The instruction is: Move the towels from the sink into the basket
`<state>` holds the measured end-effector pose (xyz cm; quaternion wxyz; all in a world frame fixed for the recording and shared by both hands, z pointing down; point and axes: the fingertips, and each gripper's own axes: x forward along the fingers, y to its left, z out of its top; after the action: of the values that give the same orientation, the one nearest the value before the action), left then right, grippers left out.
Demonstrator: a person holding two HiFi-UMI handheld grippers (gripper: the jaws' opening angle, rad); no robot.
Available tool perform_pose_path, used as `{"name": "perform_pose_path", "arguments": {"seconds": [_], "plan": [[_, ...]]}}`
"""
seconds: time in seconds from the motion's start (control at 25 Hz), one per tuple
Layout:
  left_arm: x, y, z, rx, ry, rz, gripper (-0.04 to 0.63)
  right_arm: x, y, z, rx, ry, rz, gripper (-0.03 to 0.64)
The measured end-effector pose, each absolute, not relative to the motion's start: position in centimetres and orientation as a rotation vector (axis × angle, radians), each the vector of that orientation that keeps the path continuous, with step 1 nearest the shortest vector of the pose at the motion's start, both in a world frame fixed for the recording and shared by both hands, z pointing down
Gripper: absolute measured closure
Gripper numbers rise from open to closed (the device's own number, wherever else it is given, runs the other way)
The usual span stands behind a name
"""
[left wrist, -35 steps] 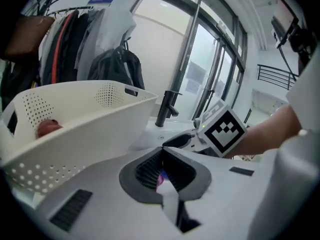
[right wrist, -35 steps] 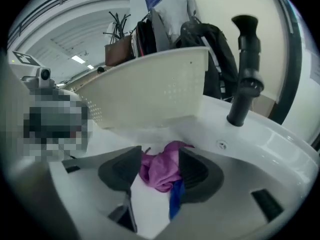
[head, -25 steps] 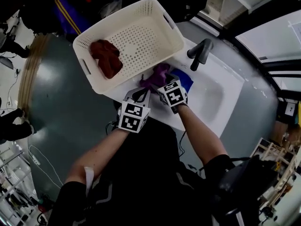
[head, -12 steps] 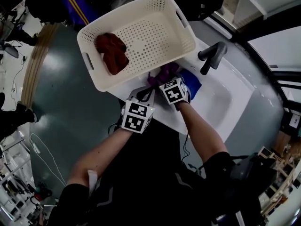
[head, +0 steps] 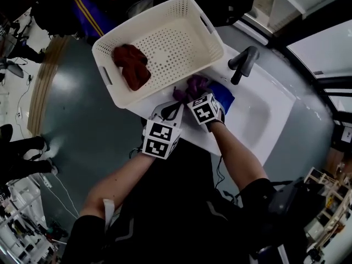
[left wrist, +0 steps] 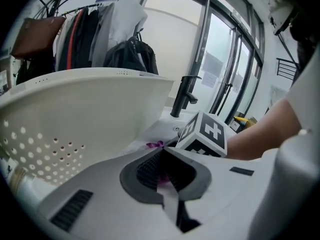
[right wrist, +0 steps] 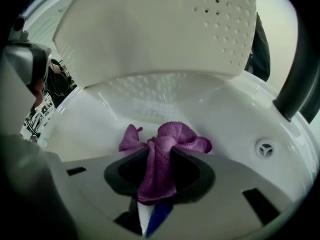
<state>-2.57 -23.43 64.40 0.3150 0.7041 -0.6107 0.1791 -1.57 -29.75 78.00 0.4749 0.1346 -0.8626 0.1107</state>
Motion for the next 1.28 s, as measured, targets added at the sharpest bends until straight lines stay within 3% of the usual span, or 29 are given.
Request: {"name": "perform_pose_path", "arguments": {"seconds": [0.68,1.28], "plan": [[-1.9,-25.1,52.9,2.191,-1.46,0.316,0.591,1.2,-29.2,63.0,0.652,-2.289,0.389,0.479],[-7.0,-26.8,45.3,2.325,-1.454,0.133,0.591,0.1,-28.5,50.8,0.828,-2.481,0.335,0.476]]}}
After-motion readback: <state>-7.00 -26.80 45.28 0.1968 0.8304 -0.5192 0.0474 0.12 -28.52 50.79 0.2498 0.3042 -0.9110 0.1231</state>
